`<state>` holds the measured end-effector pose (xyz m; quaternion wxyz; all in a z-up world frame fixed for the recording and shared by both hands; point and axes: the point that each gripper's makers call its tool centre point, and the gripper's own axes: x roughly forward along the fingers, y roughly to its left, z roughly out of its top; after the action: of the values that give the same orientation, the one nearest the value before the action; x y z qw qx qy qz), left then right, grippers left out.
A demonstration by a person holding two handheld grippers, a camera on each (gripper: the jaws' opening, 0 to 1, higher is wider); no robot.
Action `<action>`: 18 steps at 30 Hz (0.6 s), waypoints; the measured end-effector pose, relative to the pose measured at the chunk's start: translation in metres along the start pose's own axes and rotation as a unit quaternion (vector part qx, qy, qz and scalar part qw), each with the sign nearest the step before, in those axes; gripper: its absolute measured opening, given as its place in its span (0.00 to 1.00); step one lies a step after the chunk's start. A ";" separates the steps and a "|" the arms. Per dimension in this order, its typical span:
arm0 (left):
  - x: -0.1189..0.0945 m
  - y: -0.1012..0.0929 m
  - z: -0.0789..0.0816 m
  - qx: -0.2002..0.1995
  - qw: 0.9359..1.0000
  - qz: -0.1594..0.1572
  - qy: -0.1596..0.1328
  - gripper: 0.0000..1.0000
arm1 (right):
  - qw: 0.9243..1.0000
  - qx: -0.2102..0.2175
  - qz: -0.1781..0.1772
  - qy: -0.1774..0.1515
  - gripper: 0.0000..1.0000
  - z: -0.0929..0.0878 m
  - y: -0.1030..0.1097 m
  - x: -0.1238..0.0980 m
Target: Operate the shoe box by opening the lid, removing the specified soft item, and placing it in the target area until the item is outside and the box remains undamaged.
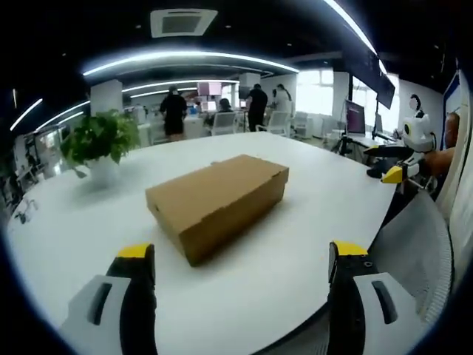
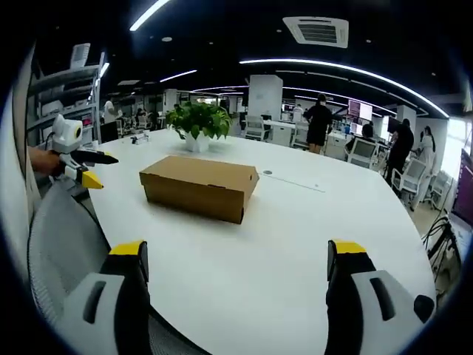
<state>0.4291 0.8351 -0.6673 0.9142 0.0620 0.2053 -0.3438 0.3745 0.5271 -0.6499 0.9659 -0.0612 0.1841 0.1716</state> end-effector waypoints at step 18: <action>-0.001 -0.003 0.002 -0.001 1.000 -0.001 0.002 1.00 | 1.000 0.001 0.000 -0.002 0.96 0.001 -0.001 0.000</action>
<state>0.4273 0.8330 -0.6651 0.9135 0.0613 0.2079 -0.3443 0.3756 0.5266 -0.6486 0.9663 -0.0603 0.1821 0.1716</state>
